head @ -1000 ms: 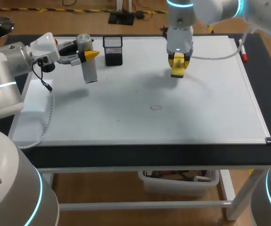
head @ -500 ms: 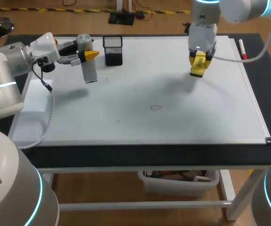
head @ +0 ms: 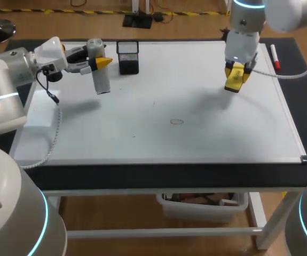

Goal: Pick up the inspection probe, press it on each red-marked spot on the whiteboard one by one, put down the probe, pick up the eraser, and wipe off all the red marks.

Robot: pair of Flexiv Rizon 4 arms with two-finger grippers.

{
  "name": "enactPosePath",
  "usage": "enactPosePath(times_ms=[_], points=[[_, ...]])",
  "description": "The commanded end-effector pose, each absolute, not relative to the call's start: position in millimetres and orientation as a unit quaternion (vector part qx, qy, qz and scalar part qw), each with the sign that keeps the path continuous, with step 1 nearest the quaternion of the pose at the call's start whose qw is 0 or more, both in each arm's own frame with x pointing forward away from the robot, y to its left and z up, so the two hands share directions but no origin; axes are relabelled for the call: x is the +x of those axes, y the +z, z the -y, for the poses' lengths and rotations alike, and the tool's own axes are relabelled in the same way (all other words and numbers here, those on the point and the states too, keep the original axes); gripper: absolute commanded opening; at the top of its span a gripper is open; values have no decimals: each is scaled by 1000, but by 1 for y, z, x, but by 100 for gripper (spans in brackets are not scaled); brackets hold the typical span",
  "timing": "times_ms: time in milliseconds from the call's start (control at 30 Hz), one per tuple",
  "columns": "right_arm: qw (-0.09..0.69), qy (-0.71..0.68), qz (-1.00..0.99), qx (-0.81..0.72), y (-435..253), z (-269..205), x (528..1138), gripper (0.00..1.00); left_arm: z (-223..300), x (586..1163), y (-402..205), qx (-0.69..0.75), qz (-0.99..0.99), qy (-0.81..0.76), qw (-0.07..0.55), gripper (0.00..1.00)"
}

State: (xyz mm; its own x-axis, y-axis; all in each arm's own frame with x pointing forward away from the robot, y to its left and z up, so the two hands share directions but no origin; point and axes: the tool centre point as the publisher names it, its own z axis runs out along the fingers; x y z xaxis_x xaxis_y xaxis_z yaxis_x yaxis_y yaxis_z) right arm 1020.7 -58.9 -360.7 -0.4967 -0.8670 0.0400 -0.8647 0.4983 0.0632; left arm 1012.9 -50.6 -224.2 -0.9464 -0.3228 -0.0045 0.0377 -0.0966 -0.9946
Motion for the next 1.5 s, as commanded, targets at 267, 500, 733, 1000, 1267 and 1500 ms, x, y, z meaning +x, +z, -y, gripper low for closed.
enactPosePath(times_ms=[267, 500, 733, 1000, 1267, 1500], points=[[31, -16, 865, 501, -359, 61, 1019, 0, 51, 1012, -223, -109, -661, -732, 126, 0], [31, -16, 865, 501, -359, 61, 1019, 0, 51, 1012, -223, -109, -661, -732, 126, 0], [31, -16, 865, 501, -359, 61, 1019, 0, 51, 1012, -223, -109, -661, -732, 126, 0], [31, -16, 865, 501, -359, 61, 1019, 0, 54, 1008, -223, -106, -659, -734, 125, 0], [31, -16, 865, 501, -359, 61, 1019, 0, 53, 954, -220, -94, -629, -761, 126, 0], [31, -16, 865, 501, -359, 61, 1019, 0, 35, 907, -201, -69, -638, -756, 128, 0]])
